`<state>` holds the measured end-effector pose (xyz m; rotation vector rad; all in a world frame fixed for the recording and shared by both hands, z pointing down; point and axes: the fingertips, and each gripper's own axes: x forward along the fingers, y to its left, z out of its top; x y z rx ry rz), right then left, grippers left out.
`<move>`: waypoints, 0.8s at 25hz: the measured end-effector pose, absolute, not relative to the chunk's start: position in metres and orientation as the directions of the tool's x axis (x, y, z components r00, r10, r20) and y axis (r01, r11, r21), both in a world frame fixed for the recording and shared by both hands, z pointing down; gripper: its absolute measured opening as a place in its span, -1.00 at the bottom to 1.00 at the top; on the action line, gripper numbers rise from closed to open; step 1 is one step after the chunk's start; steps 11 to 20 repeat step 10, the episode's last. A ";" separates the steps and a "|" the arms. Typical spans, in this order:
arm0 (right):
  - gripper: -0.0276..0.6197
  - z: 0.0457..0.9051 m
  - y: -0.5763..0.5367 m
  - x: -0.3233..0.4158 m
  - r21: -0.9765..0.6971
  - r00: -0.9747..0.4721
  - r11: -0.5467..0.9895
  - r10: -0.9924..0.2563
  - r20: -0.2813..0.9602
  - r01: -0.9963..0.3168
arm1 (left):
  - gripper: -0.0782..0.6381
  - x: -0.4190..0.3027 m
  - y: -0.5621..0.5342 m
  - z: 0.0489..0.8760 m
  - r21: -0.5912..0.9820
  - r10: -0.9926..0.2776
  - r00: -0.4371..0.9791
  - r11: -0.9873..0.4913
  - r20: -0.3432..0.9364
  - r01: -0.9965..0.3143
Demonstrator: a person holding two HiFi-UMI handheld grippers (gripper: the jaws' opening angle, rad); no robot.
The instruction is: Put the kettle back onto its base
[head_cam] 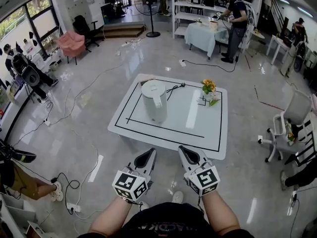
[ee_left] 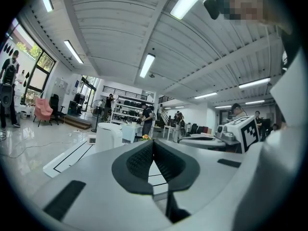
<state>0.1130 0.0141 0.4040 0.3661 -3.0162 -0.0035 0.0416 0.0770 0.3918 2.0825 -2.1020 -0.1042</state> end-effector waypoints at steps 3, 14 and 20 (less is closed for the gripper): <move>-0.91 0.403 0.011 0.112 0.015 -0.966 0.971 -0.240 0.097 -0.239 | -0.77 0.042 0.073 0.391 0.170 -0.997 -0.001 0.014 0.077 -0.985; -0.91 0.400 0.003 0.113 0.018 -0.968 0.972 -0.234 0.089 -0.233 | -0.77 0.043 0.065 0.387 0.162 -0.998 -0.007 0.018 0.069 -0.987; -0.91 0.400 0.003 0.113 0.018 -0.968 0.972 -0.234 0.089 -0.233 | -0.77 0.043 0.065 0.387 0.162 -0.998 -0.007 0.018 0.069 -0.987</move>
